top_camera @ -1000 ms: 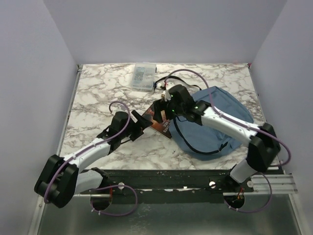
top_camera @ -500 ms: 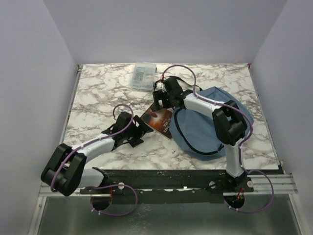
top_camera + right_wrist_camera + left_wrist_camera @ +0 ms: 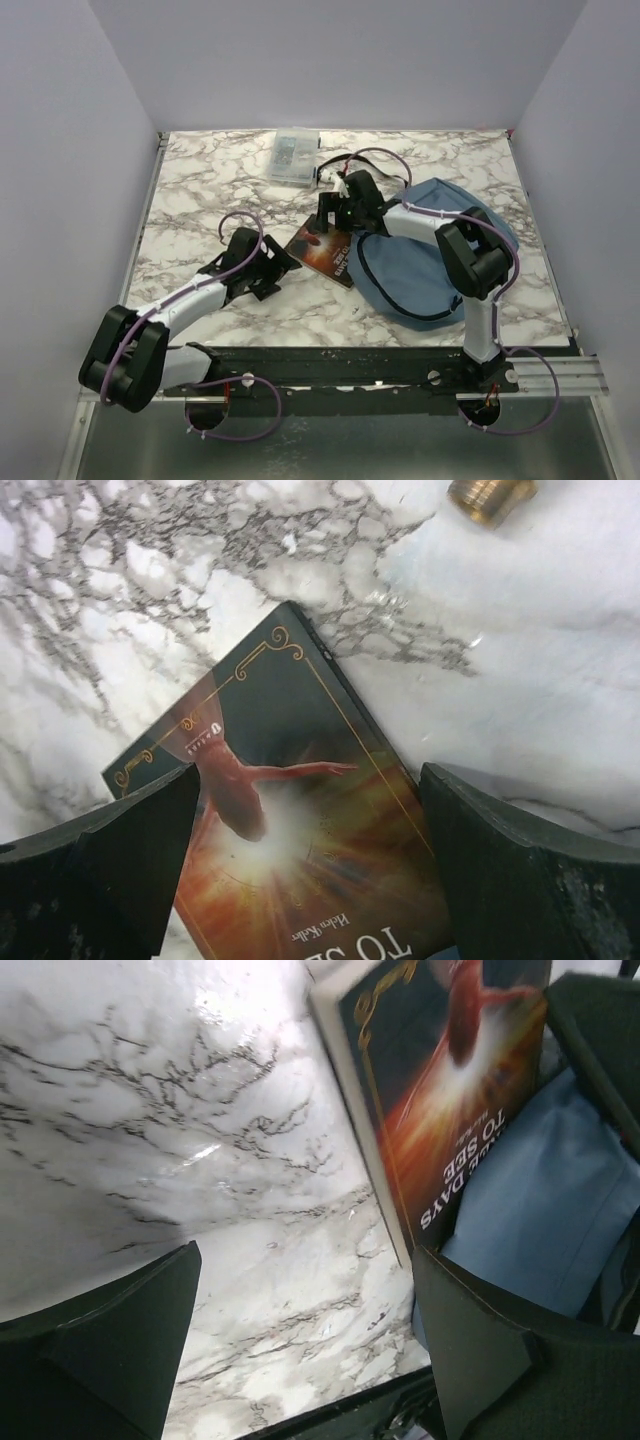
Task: Pack the student bag
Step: Pick up the book from the center of the board.
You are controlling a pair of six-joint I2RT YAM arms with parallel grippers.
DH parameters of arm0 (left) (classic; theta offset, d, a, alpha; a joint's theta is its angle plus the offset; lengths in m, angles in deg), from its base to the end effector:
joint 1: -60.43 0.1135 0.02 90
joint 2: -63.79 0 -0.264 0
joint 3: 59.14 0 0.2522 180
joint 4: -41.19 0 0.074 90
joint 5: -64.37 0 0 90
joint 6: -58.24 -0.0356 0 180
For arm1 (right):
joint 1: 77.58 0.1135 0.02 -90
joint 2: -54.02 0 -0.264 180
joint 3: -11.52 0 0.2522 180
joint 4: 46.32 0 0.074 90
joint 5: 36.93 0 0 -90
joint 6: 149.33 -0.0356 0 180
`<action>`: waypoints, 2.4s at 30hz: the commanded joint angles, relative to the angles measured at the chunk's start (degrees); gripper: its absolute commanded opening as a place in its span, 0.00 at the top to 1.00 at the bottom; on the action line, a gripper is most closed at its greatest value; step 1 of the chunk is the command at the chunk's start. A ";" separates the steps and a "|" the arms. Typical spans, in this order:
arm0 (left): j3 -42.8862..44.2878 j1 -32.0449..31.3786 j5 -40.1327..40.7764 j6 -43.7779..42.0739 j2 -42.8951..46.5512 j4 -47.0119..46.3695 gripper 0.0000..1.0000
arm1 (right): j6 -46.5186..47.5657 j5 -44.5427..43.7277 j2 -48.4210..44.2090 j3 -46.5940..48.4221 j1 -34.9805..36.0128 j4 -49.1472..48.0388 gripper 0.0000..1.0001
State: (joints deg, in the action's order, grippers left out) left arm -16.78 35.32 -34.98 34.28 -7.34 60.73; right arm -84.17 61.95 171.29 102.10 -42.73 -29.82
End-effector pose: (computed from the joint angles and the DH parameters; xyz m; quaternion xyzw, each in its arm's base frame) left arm 0.2042 -0.1021 0.1604 -0.2985 0.8828 -0.3066 0.1939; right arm 0.3628 0.2593 0.1602 -0.1105 0.9088 0.2587 0.3082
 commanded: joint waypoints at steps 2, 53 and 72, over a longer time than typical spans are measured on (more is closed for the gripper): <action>-0.94 0.75 4.72 -2.19 5.70 8.72 0.12 | -14.62 12.04 -1.27 -8.50 2.57 -1.92 0.06; -19.85 1.72 -12.35 24.72 31.85 8.68 0.05 | -8.18 0.50 -8.48 -15.38 13.42 -4.03 0.20; -2.72 2.83 -9.11 16.60 -1.51 -1.85 0.07 | 3.91 -4.14 -7.58 -12.70 4.49 9.06 0.10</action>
State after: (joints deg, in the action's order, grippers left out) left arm -25.30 36.48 -49.18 56.25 -2.99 61.21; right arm -79.58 56.75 162.79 92.07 -38.84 -26.45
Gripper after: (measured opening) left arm 0.936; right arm 0.904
